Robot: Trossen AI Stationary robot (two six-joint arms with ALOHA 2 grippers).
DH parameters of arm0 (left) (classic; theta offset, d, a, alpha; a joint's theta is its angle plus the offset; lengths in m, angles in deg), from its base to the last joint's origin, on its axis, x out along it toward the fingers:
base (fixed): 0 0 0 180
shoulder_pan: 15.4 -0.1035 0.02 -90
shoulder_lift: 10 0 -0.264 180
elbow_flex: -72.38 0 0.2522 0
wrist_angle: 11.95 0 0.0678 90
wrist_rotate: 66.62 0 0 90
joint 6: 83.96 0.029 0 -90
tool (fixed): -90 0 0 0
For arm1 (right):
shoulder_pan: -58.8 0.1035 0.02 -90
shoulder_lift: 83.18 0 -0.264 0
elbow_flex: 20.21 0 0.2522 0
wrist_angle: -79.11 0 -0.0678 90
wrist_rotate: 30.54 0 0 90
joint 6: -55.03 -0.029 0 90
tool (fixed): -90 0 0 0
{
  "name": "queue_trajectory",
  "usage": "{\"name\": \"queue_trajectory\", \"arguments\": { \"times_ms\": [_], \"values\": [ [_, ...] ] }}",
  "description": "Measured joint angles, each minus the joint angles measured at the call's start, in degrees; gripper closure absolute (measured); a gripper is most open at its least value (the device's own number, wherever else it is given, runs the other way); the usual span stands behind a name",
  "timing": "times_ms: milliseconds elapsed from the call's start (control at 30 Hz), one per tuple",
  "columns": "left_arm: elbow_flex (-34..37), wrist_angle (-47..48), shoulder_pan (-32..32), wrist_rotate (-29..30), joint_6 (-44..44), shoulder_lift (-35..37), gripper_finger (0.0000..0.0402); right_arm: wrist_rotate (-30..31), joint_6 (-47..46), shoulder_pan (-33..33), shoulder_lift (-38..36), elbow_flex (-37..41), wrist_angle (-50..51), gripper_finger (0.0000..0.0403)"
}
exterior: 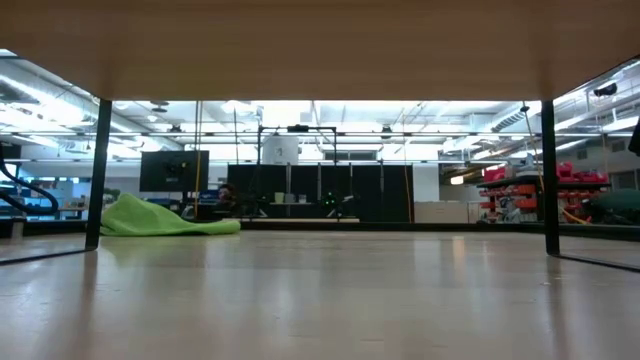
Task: Stack small to large cups/mugs on shelf
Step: Put the orange mug on the shelf
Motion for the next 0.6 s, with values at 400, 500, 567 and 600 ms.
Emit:
{"name": "queue_trajectory", "arguments": {
  "times_ms": [400,500,567,600],
  "values": [
    [0.0,-2.5,0.0,-1.4,0.1,0.0,0.0297,0.0,0.1,0.0,0.0,0.0,0.0,0.0315],
    [0.0,-2.5,0.0,-2.1,0.1,0.0,0.0296,0.0,0.2,0.0,0.0,0.0,0.0,0.0315],
    [0.0,-2.5,0.0,-2.2,0.1,0.0,0.0296,0.0,0.2,0.0,0.0,0.0,0.0,0.0315],
    [0.0,-2.4,0.0,-2.2,0.1,0.0,0.0296,0.0,0.2,0.0,0.0,0.0,0.0,0.0315]
  ]
}}
